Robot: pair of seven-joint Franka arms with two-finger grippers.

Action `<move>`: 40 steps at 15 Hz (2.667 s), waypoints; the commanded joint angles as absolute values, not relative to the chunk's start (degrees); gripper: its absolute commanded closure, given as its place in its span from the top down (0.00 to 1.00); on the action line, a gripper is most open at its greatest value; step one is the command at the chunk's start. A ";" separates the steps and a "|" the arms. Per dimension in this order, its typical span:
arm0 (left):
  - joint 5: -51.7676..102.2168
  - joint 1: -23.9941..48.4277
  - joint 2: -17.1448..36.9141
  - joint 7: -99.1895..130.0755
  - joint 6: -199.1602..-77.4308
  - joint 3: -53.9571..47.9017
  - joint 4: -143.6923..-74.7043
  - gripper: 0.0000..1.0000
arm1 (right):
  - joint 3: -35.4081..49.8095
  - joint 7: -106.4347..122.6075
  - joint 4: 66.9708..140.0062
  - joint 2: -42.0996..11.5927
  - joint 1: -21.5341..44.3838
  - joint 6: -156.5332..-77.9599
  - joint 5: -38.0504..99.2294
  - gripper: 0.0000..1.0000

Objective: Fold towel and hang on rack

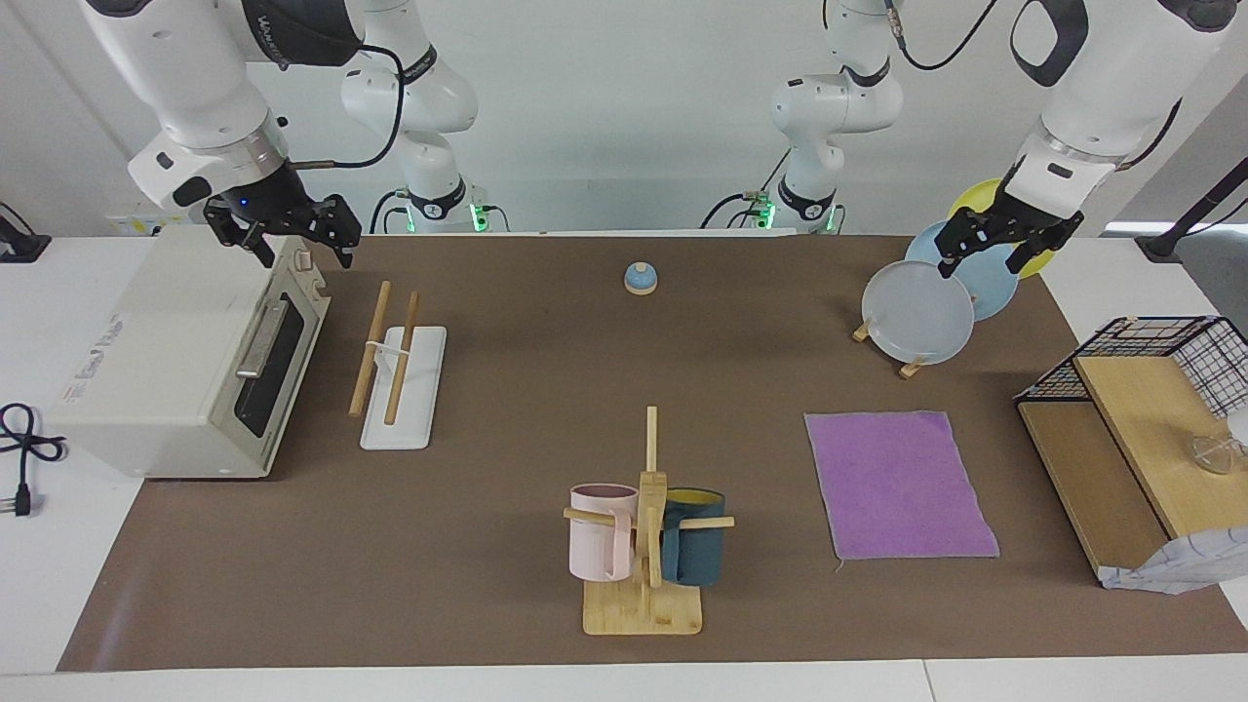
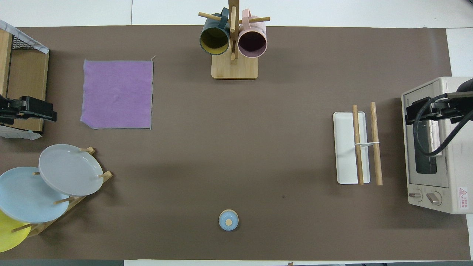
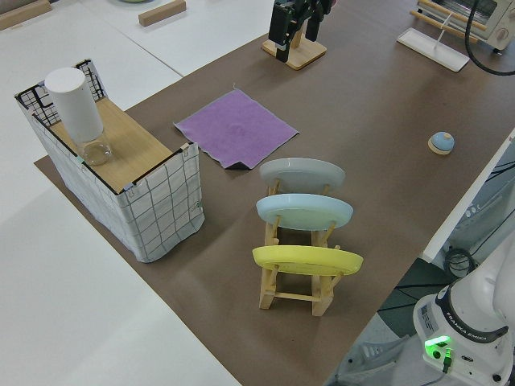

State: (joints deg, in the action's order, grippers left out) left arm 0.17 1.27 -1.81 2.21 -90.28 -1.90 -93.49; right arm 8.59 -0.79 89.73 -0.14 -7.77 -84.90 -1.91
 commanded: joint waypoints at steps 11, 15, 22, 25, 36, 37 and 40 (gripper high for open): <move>-0.53 0.27 -3.42 2.73 -91.56 -1.93 -96.31 1.00 | 8.88 -0.62 90.62 1.49 -8.00 -84.64 -1.14 1.00; -0.26 -3.42 -1.68 2.20 -103.94 -1.93 -104.39 1.00 | 8.88 -0.70 90.79 1.58 -8.00 -84.46 -1.05 1.00; 0.00 -6.67 12.21 1.76 -123.64 -1.93 -110.90 0.97 | 8.88 -0.53 90.88 1.50 -8.09 -85.17 -1.05 1.00; 2.72 -7.56 15.98 2.37 -127.26 -1.93 -111.53 0.95 | 8.88 -0.61 90.88 1.49 -8.17 -85.61 -1.05 1.00; 7.29 -8.00 17.84 2.72 -128.94 -1.93 -113.03 0.61 | 8.88 -0.70 90.97 1.58 -8.09 -84.55 -1.05 1.00; 7.29 -8.00 17.93 2.64 -128.94 -1.93 -113.11 0.57 | 8.88 -0.70 90.97 1.58 -8.17 -84.90 -1.05 1.00; 7.29 -8.17 17.93 2.64 -128.85 -1.93 -113.03 0.32 | 8.88 -0.79 90.88 1.58 -8.09 -84.99 -1.05 1.00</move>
